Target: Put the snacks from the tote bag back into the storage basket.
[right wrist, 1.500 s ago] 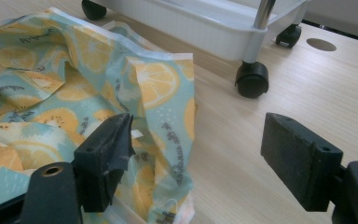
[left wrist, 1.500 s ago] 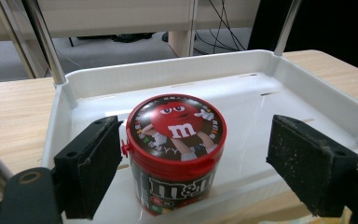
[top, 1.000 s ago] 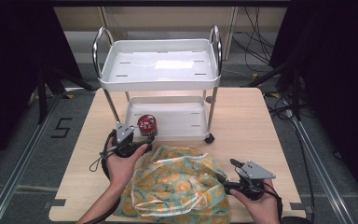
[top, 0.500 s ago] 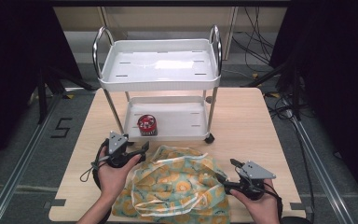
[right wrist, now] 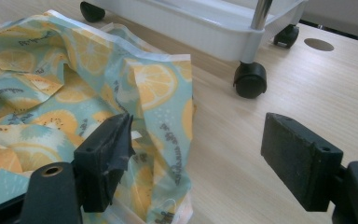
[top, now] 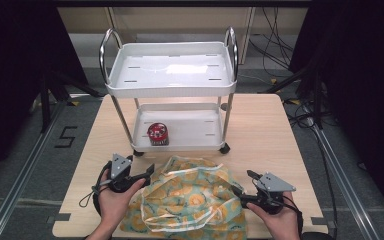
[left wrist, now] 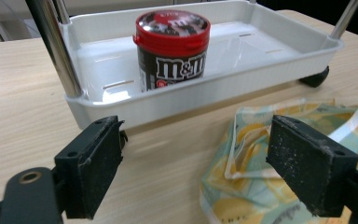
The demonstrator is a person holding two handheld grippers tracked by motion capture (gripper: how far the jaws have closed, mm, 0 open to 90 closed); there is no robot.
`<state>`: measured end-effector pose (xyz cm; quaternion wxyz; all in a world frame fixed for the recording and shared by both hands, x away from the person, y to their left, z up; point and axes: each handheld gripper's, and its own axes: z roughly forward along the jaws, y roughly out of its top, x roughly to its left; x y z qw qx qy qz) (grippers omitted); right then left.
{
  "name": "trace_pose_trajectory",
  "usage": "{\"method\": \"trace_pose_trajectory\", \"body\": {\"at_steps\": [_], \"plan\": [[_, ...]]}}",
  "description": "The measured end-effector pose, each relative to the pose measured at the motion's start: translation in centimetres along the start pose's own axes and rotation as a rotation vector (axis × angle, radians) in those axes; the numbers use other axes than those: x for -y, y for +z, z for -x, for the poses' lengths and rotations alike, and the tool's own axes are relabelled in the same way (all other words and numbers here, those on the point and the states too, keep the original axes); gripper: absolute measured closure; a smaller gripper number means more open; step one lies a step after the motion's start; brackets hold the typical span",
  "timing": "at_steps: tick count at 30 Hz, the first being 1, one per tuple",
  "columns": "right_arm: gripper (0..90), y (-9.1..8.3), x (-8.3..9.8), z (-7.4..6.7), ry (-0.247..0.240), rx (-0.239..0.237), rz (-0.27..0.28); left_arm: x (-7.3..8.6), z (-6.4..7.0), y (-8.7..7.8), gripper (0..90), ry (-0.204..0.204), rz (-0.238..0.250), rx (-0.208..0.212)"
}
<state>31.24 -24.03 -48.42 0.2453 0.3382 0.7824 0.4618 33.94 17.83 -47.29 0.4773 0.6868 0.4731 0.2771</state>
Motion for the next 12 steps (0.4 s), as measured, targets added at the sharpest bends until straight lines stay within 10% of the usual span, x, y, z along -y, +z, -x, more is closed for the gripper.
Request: {"method": "trace_pose_trajectory", "body": {"at_steps": [12], "plan": [[25.4, -0.1, 0.0, 0.2, 0.017, -0.010, -0.001, 1.3, -0.5, -0.3, 18.2, -0.020, 0.027, -0.007]]}}
